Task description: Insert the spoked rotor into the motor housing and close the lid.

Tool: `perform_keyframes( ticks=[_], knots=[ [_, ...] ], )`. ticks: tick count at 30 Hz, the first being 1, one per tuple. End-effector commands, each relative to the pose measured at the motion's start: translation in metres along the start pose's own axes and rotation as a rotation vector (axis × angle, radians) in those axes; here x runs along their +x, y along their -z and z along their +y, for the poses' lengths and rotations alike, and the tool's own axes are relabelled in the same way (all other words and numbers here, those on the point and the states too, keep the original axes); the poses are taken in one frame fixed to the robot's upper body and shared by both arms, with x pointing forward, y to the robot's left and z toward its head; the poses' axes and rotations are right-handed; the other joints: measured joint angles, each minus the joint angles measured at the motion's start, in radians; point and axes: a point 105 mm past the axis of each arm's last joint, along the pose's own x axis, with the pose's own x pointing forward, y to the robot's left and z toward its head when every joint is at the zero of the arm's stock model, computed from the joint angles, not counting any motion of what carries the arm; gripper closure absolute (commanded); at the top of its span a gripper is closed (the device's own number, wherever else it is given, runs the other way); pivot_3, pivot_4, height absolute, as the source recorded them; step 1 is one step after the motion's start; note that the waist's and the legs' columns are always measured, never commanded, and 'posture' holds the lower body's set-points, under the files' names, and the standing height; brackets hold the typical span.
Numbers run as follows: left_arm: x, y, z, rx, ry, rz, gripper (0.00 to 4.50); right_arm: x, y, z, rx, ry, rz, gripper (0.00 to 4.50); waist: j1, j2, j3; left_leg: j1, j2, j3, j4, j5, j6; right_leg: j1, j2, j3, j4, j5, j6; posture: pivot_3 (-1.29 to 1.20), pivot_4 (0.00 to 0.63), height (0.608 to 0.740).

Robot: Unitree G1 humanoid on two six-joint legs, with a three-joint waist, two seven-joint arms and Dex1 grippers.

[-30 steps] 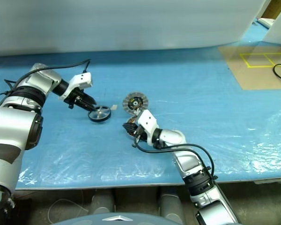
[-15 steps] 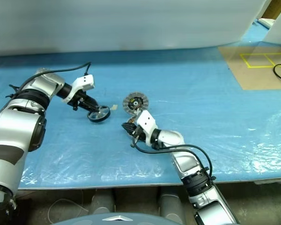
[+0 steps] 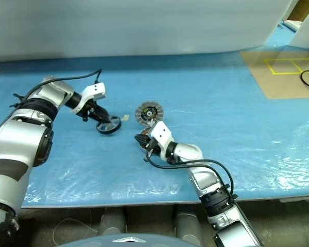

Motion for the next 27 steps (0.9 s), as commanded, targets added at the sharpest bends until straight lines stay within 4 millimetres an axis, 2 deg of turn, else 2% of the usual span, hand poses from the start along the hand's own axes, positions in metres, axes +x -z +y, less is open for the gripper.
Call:
perform_keyframes(
  ticks=[1, 10, 17, 23, 27],
  knots=[
    [-0.006, 0.003, 0.001, 0.002, -0.006, 0.014, 2.53, 0.0, -0.001, -0.001, -0.012, 0.005, -0.01, 4.5, 0.0, 0.0, 0.0, 0.0, 0.0, 0.0, 0.0, 0.0, 0.0, 0.0, 0.0, 0.0, 0.0, 0.0, 0.0, 0.0, 0.15, 0.74],
    [0.0, 0.008, 0.0, 0.001, -0.001, 0.027, 2.53, 0.001, -0.001, 0.0, -0.01, 0.002, -0.011, 4.5, 0.0, 0.0, 0.0, 0.001, 0.0, 0.0, 0.0, 0.0, 0.0, 0.001, 0.0, 0.0, 0.0, 0.0, 0.0, 0.0, 0.15, 0.74],
    [0.002, 0.0, 0.003, 0.019, -0.036, -0.007, 2.53, 0.001, -0.001, -0.001, -0.011, 0.008, -0.009, 4.5, 0.0, 0.0, 0.0, 0.001, 0.0, 0.0, 0.0, 0.0, 0.0, 0.002, 0.0, 0.0, 0.0, 0.0, 0.0, 0.0, 0.15, 0.74],
    [-0.001, -0.01, 0.0, -0.026, 0.005, -0.055, 2.53, 0.002, 0.0, -0.001, -0.01, 0.009, -0.007, 4.5, 0.0, 0.0, 0.0, 0.001, 0.0, 0.0, 0.0, 0.0, 0.0, 0.002, 0.0, 0.0, -0.001, 0.0, 0.0, 0.0, 0.15, 0.74],
    [-0.002, -0.005, -0.001, -0.032, 0.016, -0.021, 2.53, 0.002, 0.002, -0.001, -0.011, 0.009, -0.004, 4.5, 0.0, 0.0, 0.0, 0.001, 0.0, 0.0, 0.0, 0.0, 0.0, 0.002, 0.0, 0.0, -0.001, 0.0, 0.0, 0.0, 0.15, 0.74]
  ],
)
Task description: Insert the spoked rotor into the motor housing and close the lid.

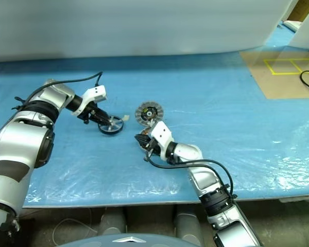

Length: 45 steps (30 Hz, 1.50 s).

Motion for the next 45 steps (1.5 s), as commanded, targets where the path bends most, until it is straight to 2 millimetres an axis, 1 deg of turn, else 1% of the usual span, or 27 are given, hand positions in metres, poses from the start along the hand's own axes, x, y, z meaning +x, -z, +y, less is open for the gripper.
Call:
perform_keyframes(
  ticks=[1, 2, 4, 6, 7, 20, 28, 36, 37, 38, 41, 42, 45],
  knots=[
    [-0.009, -0.009, 0.001, 0.009, -0.006, -0.016, 2.53, 0.001, 0.001, -0.001, -0.012, 0.003, 0.001, 4.5, 0.0, 0.0, 0.0, 0.0, 0.0, 0.0, 0.0, 0.0, 0.0, 0.0, 0.0, 0.0, 0.0, 0.0, 0.0, 0.0, 0.15, 0.74],
    [-0.009, -0.009, 0.001, 0.009, -0.007, -0.01, 2.53, 0.001, 0.001, -0.001, -0.014, 0.003, 0.004, 4.5, 0.0, 0.0, 0.0, 0.0, 0.0, 0.0, 0.0, 0.0, 0.0, 0.0, 0.0, 0.0, 0.0, 0.0, 0.0, 0.0, 0.15, 0.74],
    [-0.009, -0.008, 0.002, 0.012, -0.011, -0.004, 2.15, 0.001, 0.002, 0.0, -0.016, 0.002, 0.007, 4.5, 0.0, 0.0, 0.0, 0.0, 0.0, 0.0, 0.0, 0.0, 0.0, 0.0, 0.0, 0.0, 0.0, 0.0, 0.0, 0.0, 0.15, 0.74],
    [-0.009, -0.009, 0.003, 0.029, -0.026, 0.001, 1.66, 0.001, 0.002, 0.0, -0.016, 0.001, 0.007, 4.5, 0.0, 0.0, 0.0, 0.0, 0.0, 0.0, 0.0, 0.0, 0.0, 0.0, 0.0, 0.0, 0.0, 0.0, 0.0, 0.0, 0.15, 0.74],
    [-0.009, -0.009, 0.004, 0.034, -0.027, 0.004, 1.29, 0.001, 0.002, 0.0, -0.016, 0.001, 0.007, 4.5, 0.0, 0.0, 0.0, 0.0, 0.0, 0.0, 0.0, 0.0, 0.0, 0.0, 0.0, 0.0, 0.0, 0.0, 0.0, 0.0, 0.15, 0.74],
    [-0.008, -0.013, 0.007, 0.065, -0.069, 0.02, 1.29, 0.002, 0.006, 0.001, -0.026, -0.006, 0.02, 4.5, 0.0, 0.0, 0.0, 0.0, 0.0, 0.0, 0.0, 0.0, 0.0, 0.0, 0.0, 0.0, 0.0, 0.0, 0.0, 0.0, 0.15, 0.74],
    [-0.003, -0.003, 0.007, 0.078, -0.066, 0.108, 1.29, 0.001, 0.004, 0.0, -0.029, 0.002, 0.015, 4.5, -0.001, 0.0, 0.0, 0.0, 0.0, 0.0, 0.0, 0.0, 0.0, 0.0, 0.0, 0.0, 0.0, 0.0, 0.0, 0.0, 0.15, 0.74],
    [0.0, -0.003, 0.007, 0.043, -0.073, 0.094, 1.29, 0.001, 0.004, -0.001, -0.031, 0.009, 0.017, 4.5, -0.001, 0.0, 0.0, 0.0, 0.0, 0.0, 0.0, 0.0, 0.0, 0.0, 0.0, 0.0, 0.0, 0.0, 0.0, 0.0, 0.15, 0.74],
    [0.0, -0.004, 0.007, 0.037, -0.073, 0.085, 1.66, 0.001, 0.005, -0.002, -0.032, 0.01, 0.017, 4.5, -0.001, 0.0, 0.0, 0.0, 0.0, 0.0, 0.0, 0.0, 0.0, 0.001, 0.0, 0.0, 0.0, 0.0, 0.0, 0.0, 0.15, 0.74],
    [-0.001, -0.005, 0.007, 0.035, -0.067, 0.082, 1.84, 0.001, 0.005, -0.002, -0.033, 0.011, 0.018, 4.5, -0.001, 0.0, 0.0, 0.0, 0.0, 0.0, 0.0, 0.0, 0.0, 0.001, 0.0, 0.0, 0.0, 0.0, 0.0, 0.0, 0.15, 0.74],
    [-0.004, -0.007, 0.007, 0.036, -0.064, 0.08, 2.84, 0.001, 0.005, -0.002, -0.033, 0.01, 0.018, 4.5, -0.001, 0.0, 0.0, 0.001, 0.0, 0.0, 0.0, 0.0, 0.0, 0.001, 0.0, 0.0, 0.0, 0.0, 0.0, 0.0, 0.15, 0.74],
    [-0.005, -0.007, 0.007, 0.036, -0.067, 0.08, 3.11, 0.001, 0.005, -0.002, -0.033, 0.01, 0.018, 4.5, 0.0, 0.0, 0.0, 0.001, 0.0, 0.0, 0.0, 0.0, 0.0, 0.001, 0.0, 0.0, 0.0, 0.0, 0.0, 0.0, 0.15, 0.74],
    [-0.007, -0.007, 0.007, 0.055, -0.066, 0.089, 3.14, 0.001, 0.003, -0.001, -0.02, 0.008, 0.008, 4.5, -0.001, 0.0, 0.0, 0.002, 0.0, 0.0, 0.0, 0.0, 0.0, 0.002, 0.0, 0.0, -0.001, 0.0, 0.0, 0.0, 0.15, 0.74]
  ],
)
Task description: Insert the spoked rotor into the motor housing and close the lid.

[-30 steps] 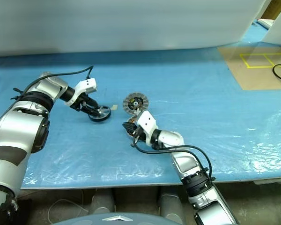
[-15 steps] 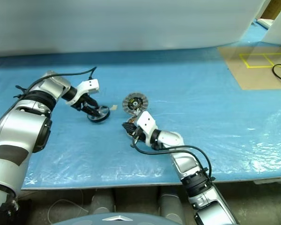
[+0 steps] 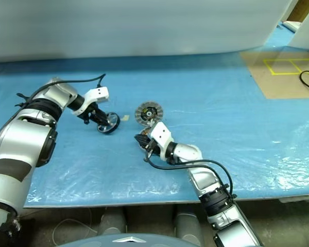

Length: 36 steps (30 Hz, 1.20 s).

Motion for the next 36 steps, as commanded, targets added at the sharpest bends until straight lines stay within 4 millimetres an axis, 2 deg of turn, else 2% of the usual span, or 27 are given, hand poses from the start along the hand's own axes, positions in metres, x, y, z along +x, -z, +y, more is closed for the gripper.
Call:
perform_keyframes(
  ticks=[1, 10, 16, 23, 26, 33, 36],
  knots=[
    [-0.01, -0.007, 0.003, 0.036, -0.017, -0.012, 3.14, 0.0, 0.001, -0.002, 0.012, 0.009, -0.001, 4.5, 0.0, 0.0, 0.0, 0.0, 0.0, 0.0, 0.0, 0.0, 0.0, 0.0, 0.0, 0.0, 0.0, 0.0, 0.0, 0.0, 0.15, 0.74],
    [-0.024, -0.013, -0.002, 0.08, 0.041, -0.049, 3.14, -0.009, -0.007, -0.01, 0.012, 0.007, -0.028, 4.5, 0.001, 0.0, 0.0, 0.0, 0.0, 0.0, -0.001, 0.0, 0.0, 0.0, 0.0, 0.0, 0.0, 0.0, 0.0, 0.0, 0.15, 0.74],
    [-0.038, -0.022, -0.006, 0.134, 0.09, -0.099, 3.14, -0.019, -0.021, -0.016, -0.008, -0.013, -0.077, 4.5, 0.002, 0.0, 0.001, -0.001, 0.0, 0.0, -0.002, 0.0, 0.0, 0.0, 0.0, -0.001, -0.001, 0.0, 0.0, 0.0, 0.15, 0.74],
    [-0.039, -0.038, -0.01, 0.2, 0.105, -0.156, 3.14, -0.036, -0.026, -0.024, -0.007, -0.04, -0.083, 4.5, 0.003, 0.0, 0.003, -0.001, 0.0, 0.0, -0.002, 0.0, 0.0, 0.0, 0.0, -0.001, -0.001, 0.0, 0.0, 0.0, 0.15, 0.74],
    [-0.038, -0.044, -0.012, 0.214, 0.114, -0.177, 3.14, -0.042, -0.019, -0.029, -0.003, -0.045, -0.046, 3.93, 0.003, 0.0, 0.003, -0.001, 0.0, 0.0, -0.002, 0.0, 0.0, 0.0, 0.0, -0.001, -0.001, 0.0, 0.0, 0.0, 0.15, 0.74],
    [-0.036, -0.046, -0.015, 0.245, 0.129, -0.19, 3.14, -0.052, -0.012, -0.035, -0.02, -0.037, -0.012, 1.56, 0.005, -0.001, 0.003, -0.001, 0.0, 0.0, -0.002, 0.0, 0.0, 0.0, 0.0, -0.001, -0.001, 0.0, 0.0, 0.0, 0.15, 0.74],
    [-0.038, -0.045, -0.019, 0.257, 0.149, -0.207, 3.14, -0.053, -0.01, -0.036, -0.021, -0.035, -0.007, 1.56, 0.004, 0.0, 0.003, -0.001, 0.0, 0.0, -0.002, 0.0, 0.0, 0.0, 0.0, -0.001, -0.001, 0.0, 0.0, 0.0, 0.15, 0.74]
  ],
)
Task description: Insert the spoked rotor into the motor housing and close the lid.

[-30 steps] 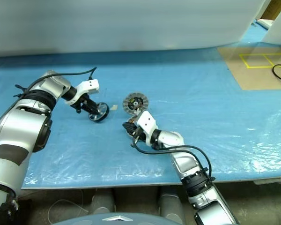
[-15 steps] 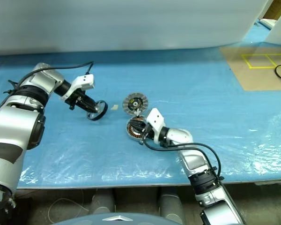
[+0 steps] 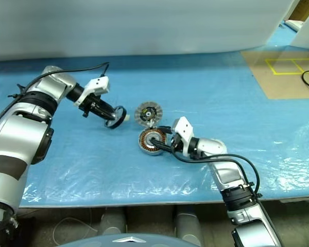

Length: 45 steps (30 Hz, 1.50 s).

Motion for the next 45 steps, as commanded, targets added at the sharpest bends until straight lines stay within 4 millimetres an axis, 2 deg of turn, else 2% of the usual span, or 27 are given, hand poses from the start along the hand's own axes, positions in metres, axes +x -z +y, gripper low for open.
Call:
perform_keyframes(
  ticks=[1, 7, 11, 20, 28, 45],
  knots=[
    [-0.01, -0.01, -0.005, 0.037, 0.012, -0.045, 3.14, -0.003, -0.009, -0.003, -0.027, 0.004, -0.037, 1.56, 0.0, 0.0, 0.0, 0.0, 0.0, 0.0, 0.0, 0.0, 0.0, 0.0, 0.0, 0.0, 0.0, 0.0, 0.0, 0.0, 0.15, 0.74],
    [-0.015, -0.009, -0.032, 0.039, 0.122, -0.078, 3.14, -0.002, -0.007, -0.006, -0.028, 0.006, -0.035, 1.56, 0.002, 0.001, 0.001, -0.001, 0.0, 0.0, 0.0, 0.0, -0.001, -0.003, 0.0, 0.0, 0.001, 0.0, 0.0, 0.0, 0.15, 0.74],
    [-0.013, -0.021, -0.041, 0.038, 0.169, -0.153, 3.14, -0.001, -0.006, -0.009, -0.033, 0.003, -0.033, 1.56, 0.009, 0.001, 0.001, -0.001, 0.0, 0.0, 0.001, 0.0, 0.0, -0.003, 0.0, 0.0, 0.001, 0.0, 0.0, 0.0, 0.15, 0.74],
    [0.002, -0.031, -0.05, 0.048, 0.224, -0.213, 3.14, -0.005, -0.002, -0.013, -0.044, 0.011, -0.017, 1.56, 0.015, 0.001, 0.001, -0.001, 0.0, 0.001, 0.001, 0.0, 0.0, -0.003, 0.0, 0.0, 0.003, 0.0, 0.0, 0.0, 0.15, 0.74],
    [0.017, -0.052, -0.043, 0.067, 0.181, -0.331, 3.14, -0.012, 0.001, -0.016, -0.047, 0.028, -0.006, 1.56, 0.019, 0.001, 0.001, -0.002, 0.0, 0.001, 0.005, 0.0, 0.0, -0.003, 0.0, 0.001, 0.005, 0.0, 0.0, 0.0, 0.15, 0.74],
    [0.046, -0.058, -0.06, 0.032, 0.214, -0.382, 3.14, -0.023, 0.01, -0.017, -0.044, 0.027, 0.031, 1.56, 0.018, 0.001, 0.001, 0.0, 0.0, 0.001, 0.009, 0.0, 0.0, -0.003, 0.0, 0.002, 0.01, -0.002, -0.003, 0.0, 0.15, 0.74]
  ],
)
